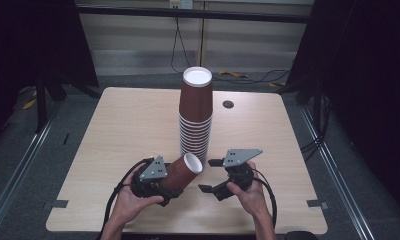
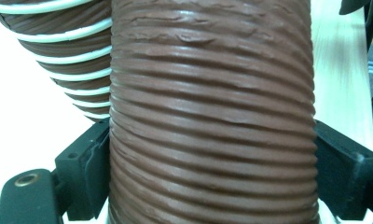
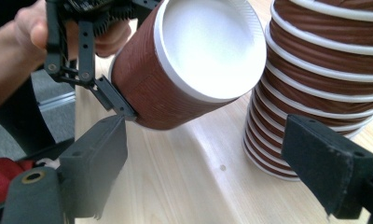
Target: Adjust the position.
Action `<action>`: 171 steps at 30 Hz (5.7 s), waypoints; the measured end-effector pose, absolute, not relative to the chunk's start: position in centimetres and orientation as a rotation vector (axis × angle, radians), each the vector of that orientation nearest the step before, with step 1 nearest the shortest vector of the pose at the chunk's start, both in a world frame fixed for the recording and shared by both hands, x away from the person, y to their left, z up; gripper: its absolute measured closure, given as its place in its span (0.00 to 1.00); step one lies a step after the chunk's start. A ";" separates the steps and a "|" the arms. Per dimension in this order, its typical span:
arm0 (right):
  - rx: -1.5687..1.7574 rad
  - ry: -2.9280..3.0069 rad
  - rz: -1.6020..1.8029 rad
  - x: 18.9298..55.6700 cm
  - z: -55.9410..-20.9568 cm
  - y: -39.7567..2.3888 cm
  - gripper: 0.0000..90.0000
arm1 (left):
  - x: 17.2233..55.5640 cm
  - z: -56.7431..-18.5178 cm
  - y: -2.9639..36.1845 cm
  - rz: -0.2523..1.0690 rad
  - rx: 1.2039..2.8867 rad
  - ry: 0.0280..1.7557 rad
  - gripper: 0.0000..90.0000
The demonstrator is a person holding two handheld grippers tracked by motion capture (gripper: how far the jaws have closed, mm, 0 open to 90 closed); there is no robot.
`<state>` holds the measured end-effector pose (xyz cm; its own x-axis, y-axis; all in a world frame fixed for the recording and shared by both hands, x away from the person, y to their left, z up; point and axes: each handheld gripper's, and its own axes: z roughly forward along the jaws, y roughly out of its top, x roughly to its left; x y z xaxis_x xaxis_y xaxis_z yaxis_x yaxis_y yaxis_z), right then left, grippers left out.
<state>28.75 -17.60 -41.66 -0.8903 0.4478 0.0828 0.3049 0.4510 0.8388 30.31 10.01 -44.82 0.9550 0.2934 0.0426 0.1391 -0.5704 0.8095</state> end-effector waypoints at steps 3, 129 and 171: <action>0.659 2.572 1.381 28.9 -41.6 -17.4 0.16 | 30.3 -44.8 9.9 0.208 2.202 0.288 0.15; 0.438 2.893 1.279 30.2 -42.2 -16.5 0.25 | 30.4 -43.4 7.1 0.037 2.163 0.096 0.15; 0.649 2.740 1.405 30.8 -43.9 -18.0 0.24 | 30.8 -44.8 11.0 0.106 1.897 0.296 0.17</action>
